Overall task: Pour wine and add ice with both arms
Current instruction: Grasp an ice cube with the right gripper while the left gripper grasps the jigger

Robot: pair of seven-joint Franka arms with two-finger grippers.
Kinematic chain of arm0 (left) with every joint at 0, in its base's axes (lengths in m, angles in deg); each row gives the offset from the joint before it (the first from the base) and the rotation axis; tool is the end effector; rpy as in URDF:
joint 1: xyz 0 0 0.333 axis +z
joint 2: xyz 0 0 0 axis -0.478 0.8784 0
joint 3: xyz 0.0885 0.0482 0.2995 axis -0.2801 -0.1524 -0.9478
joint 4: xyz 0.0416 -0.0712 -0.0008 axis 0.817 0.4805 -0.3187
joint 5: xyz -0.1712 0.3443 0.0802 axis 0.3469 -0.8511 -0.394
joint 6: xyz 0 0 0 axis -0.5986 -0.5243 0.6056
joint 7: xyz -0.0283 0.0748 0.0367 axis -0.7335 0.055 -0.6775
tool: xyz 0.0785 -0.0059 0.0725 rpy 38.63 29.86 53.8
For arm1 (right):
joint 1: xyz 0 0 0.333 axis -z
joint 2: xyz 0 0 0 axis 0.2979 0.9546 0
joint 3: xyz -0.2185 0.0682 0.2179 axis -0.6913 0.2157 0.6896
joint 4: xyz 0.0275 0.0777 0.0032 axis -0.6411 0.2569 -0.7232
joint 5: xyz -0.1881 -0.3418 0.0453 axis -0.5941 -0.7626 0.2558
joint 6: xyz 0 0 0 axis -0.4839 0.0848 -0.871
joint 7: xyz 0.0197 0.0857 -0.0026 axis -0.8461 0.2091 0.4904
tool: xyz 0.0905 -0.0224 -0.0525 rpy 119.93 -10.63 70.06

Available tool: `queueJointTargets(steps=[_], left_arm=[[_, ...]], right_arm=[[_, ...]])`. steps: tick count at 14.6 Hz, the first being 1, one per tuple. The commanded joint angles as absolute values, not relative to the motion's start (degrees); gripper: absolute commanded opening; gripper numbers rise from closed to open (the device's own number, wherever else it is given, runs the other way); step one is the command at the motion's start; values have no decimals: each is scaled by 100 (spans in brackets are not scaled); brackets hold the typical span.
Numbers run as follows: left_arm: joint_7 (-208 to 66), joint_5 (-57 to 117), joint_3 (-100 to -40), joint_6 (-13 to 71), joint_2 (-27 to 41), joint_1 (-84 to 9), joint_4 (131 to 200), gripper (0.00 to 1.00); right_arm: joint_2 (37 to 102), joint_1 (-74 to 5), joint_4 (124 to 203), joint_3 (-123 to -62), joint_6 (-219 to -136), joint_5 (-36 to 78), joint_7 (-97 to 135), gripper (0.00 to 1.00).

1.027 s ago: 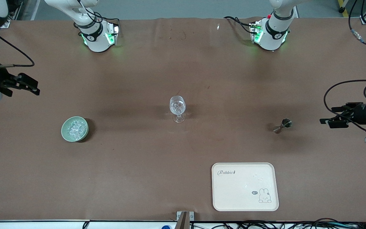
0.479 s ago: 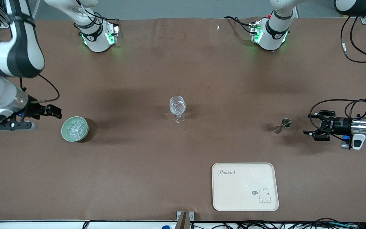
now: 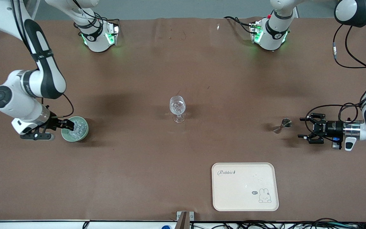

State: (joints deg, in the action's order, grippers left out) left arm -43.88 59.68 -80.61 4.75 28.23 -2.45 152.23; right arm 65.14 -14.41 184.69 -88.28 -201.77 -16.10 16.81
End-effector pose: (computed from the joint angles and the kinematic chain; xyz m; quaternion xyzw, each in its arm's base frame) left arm 0.6246 0.1532 0.1752 0.7238 0.4970 -0.3639 0.3108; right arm 0.5848 -0.0438 0.2682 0.9998 -0.0122 0.0110 0.0060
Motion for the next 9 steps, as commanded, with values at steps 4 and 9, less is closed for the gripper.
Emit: queueJointTargets(steps=[4, 9], left_arm=[[-4316, 6451, -8028, 452, 3132, -219, 15227, 93], [-4387, 6487, -7975, 408, 3133, -227, 15446, 90]], right_arm=[[6793, -1487, 18655, -8786, -20408, -1561, 1433, 78], [6873, -1566, 18664, -8795, -20496, -1561, 1310, 71]])
